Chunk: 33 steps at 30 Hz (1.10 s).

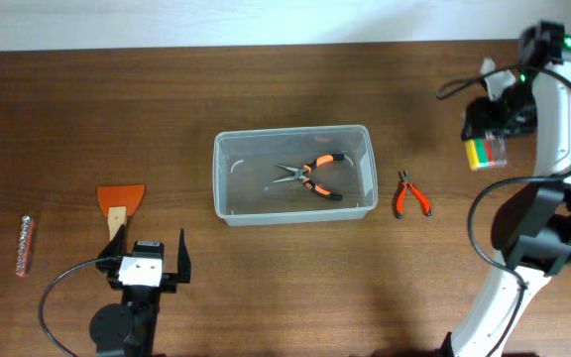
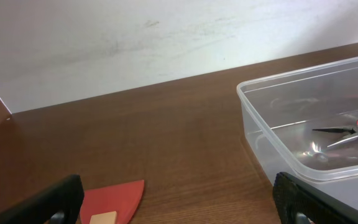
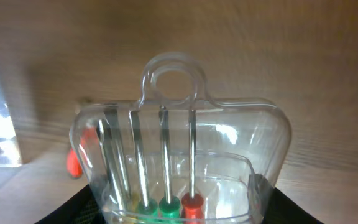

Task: Pack container
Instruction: 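Lift the screwdriver case and carry it left over the container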

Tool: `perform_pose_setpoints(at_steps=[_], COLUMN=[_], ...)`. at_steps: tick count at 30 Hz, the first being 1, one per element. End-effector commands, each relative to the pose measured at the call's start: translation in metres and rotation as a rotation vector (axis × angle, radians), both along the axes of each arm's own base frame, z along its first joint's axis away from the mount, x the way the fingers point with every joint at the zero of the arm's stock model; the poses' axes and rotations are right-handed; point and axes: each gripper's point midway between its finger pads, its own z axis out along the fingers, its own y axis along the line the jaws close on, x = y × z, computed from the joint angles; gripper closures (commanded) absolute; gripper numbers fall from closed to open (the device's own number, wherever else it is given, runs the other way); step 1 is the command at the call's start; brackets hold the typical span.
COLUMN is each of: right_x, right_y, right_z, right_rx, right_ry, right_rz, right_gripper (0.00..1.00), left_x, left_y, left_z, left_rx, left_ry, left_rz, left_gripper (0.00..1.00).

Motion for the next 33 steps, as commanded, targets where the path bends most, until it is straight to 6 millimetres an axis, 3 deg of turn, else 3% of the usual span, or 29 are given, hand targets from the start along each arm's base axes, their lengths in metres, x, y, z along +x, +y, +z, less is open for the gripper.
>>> perform_pose_setpoints(at_steps=[1,6,13,21,26,33], right_x=[0.018,0.018,-0.002,-0.032,-0.053,-0.069], right_y=[0.037,0.092,0.172,0.260,0.299,0.317], right_z=[0.037,0.082,0.105,0.104,0.099,0.069], right_rx=[0.002,-0.010,0.022,0.041,0.043,0.030], right_ry=[-0.098,-0.187,-0.224,-0.209,-0.197,-0.112], right_rz=[0.102,0.245,0.434,0.691,0.844,0.978], right_gripper=[0.42,0.42,0.43,0.43,0.42,0.42], left_x=[0.000,0.000,0.000,0.000,0.000,0.000], left_y=[0.003,0.003,0.003,0.003,0.003,0.003], left_z=[0.000,0.000,0.000,0.000,0.000,0.000], left_rx=[-0.011,-0.011,-0.011,-0.011,-0.011,-0.011], left_ry=[-0.005,-0.006,-0.005,-0.005,-0.005,-0.005], left_rz=[0.014,0.014,0.014,0.014,0.014,0.014], left_gripper=[0.01,0.01,0.01,0.01,0.01,0.01])
